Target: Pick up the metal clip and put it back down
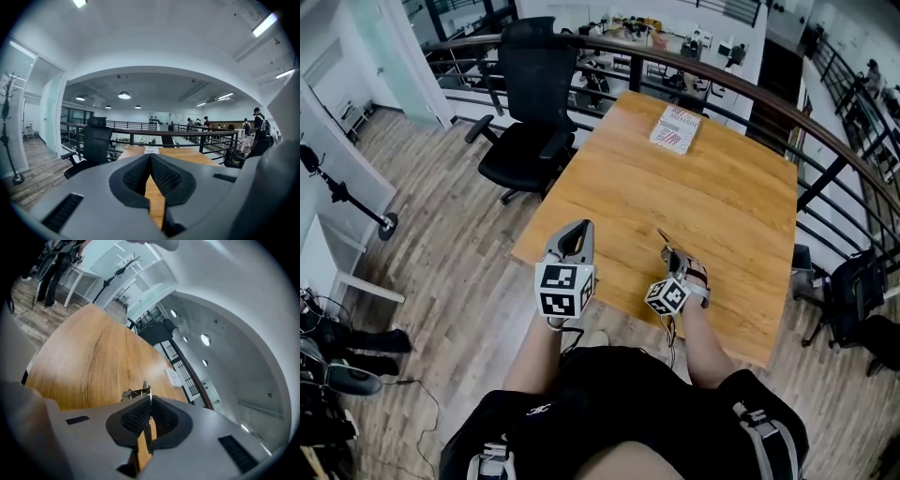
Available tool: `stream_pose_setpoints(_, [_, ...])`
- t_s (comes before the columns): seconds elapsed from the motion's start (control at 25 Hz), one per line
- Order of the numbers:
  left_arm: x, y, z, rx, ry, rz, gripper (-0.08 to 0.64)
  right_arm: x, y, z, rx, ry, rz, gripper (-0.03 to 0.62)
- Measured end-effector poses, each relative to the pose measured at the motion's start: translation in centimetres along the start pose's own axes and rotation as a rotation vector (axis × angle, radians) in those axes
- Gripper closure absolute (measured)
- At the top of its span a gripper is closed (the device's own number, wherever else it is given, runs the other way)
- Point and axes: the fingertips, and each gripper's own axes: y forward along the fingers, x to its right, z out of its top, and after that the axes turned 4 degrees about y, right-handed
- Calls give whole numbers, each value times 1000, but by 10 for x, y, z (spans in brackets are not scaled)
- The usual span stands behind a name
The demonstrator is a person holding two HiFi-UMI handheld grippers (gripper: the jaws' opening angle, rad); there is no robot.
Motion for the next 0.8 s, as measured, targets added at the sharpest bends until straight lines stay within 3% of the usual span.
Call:
stream_pose_setpoints(0.44, [-6,-11,-1,-8,9,41,545,-51,26,-63,-213,-72,66,560])
stream_pose_setpoints(0.48, [-7,-11,0,-4,9,47,545,-56,26,-63,-226,-49,92,556])
stream_pose_setpoints(0.52, [-7,-11,1,0,9,53,545,-60,26,-63,-237,-9,124,514])
stream_pose_setpoints(0.6, [-8,-12,3,8,7,61,545,-61,25,-60,-244,94,177,322])
stream_pose_setpoints(0.64, [-9,-11,3,10,4,61,545,-58,24,-56,-237,143,188,268])
stream_pose_setpoints(0.8, [-5,-5,-1,2,-4,35,545,-25,10,-23,-132,403,175,256])
